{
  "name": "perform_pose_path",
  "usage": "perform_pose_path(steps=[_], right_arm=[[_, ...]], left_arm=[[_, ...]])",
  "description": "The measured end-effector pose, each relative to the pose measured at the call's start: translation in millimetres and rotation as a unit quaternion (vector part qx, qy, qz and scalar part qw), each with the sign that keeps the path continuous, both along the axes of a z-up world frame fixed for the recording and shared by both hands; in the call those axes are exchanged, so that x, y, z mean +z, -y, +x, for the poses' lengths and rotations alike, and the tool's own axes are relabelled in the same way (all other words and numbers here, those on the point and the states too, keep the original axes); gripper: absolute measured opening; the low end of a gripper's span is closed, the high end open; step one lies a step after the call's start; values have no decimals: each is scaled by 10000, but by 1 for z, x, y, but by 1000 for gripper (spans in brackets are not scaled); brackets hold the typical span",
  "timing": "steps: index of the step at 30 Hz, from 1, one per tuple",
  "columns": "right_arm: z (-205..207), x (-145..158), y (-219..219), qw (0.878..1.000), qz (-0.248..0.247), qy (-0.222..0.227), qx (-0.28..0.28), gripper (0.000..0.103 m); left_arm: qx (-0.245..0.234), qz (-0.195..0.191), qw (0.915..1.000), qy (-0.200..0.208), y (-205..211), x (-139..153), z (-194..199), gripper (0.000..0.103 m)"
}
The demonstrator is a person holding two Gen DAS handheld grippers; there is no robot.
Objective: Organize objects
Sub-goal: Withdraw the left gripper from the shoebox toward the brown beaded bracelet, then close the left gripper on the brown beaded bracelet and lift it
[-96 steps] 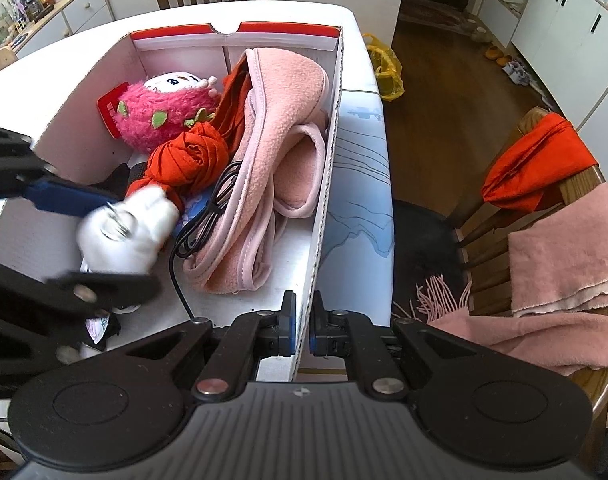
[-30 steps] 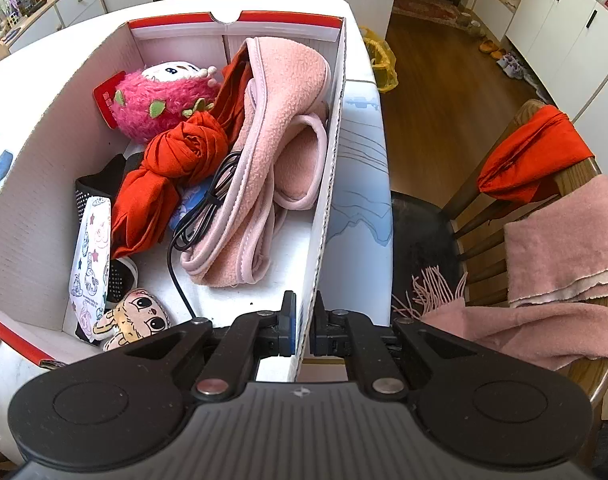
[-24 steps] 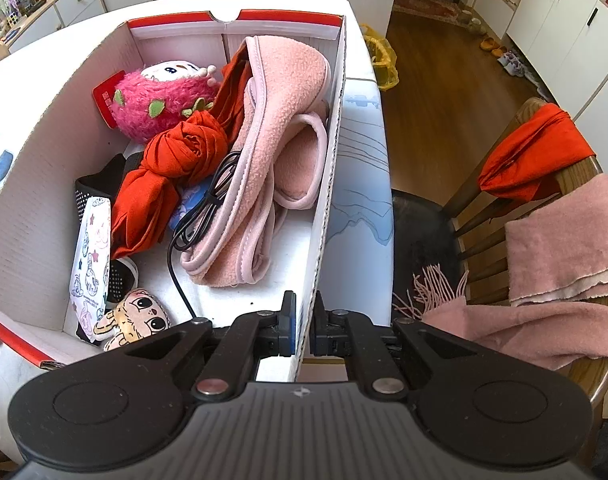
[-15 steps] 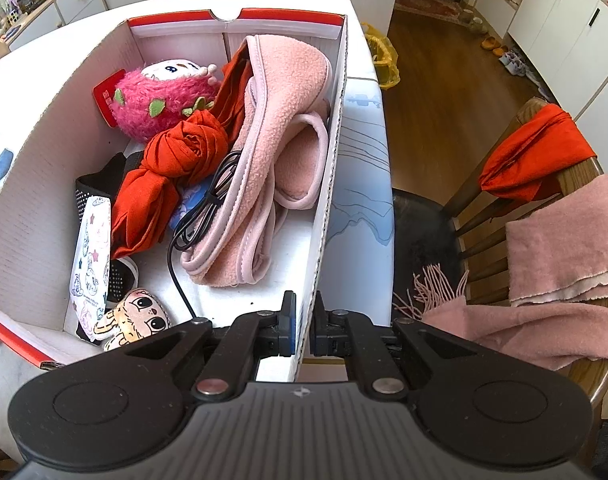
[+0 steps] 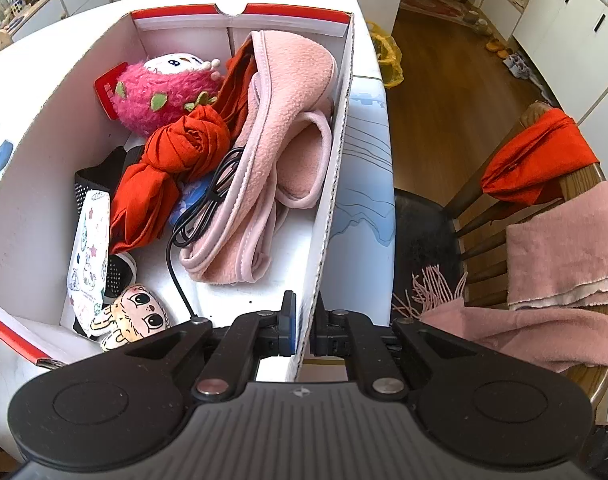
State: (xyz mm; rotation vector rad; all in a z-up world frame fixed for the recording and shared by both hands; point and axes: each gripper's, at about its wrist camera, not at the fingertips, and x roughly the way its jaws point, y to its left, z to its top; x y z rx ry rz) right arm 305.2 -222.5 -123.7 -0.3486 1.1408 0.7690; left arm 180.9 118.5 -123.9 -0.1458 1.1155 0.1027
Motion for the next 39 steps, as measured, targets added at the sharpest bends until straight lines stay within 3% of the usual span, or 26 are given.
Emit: perform_pose_path(steps=[6, 19, 25, 30, 35, 39], right_arm=[[-1, -2, 0, 10000, -42, -16, 54, 6], [-1, -3, 0, 9999, -53, -33, 86, 6], [-2, -3, -1, 9999, -65, -32, 90, 6], [-2, -4, -2, 9999, -67, -34, 91, 6], [-2, -4, -1, 9999, -67, -33, 96, 6], [-2, -4, -1, 9999, -67, -32, 97, 6]], left_arm=[[184, -48, 9996, -222, -3, -17, -21, 99], [324, -120, 9980, -535, 8, -44, -37, 79], [345, -120, 9983, -462, 9, -40, -40, 57], [371, -137, 9981, -483, 7, -38, -41, 24], [385, -187, 9978, -506, 5, -40, -43, 7], [382, -92, 9984, -419, 5, -35, -45, 5]])
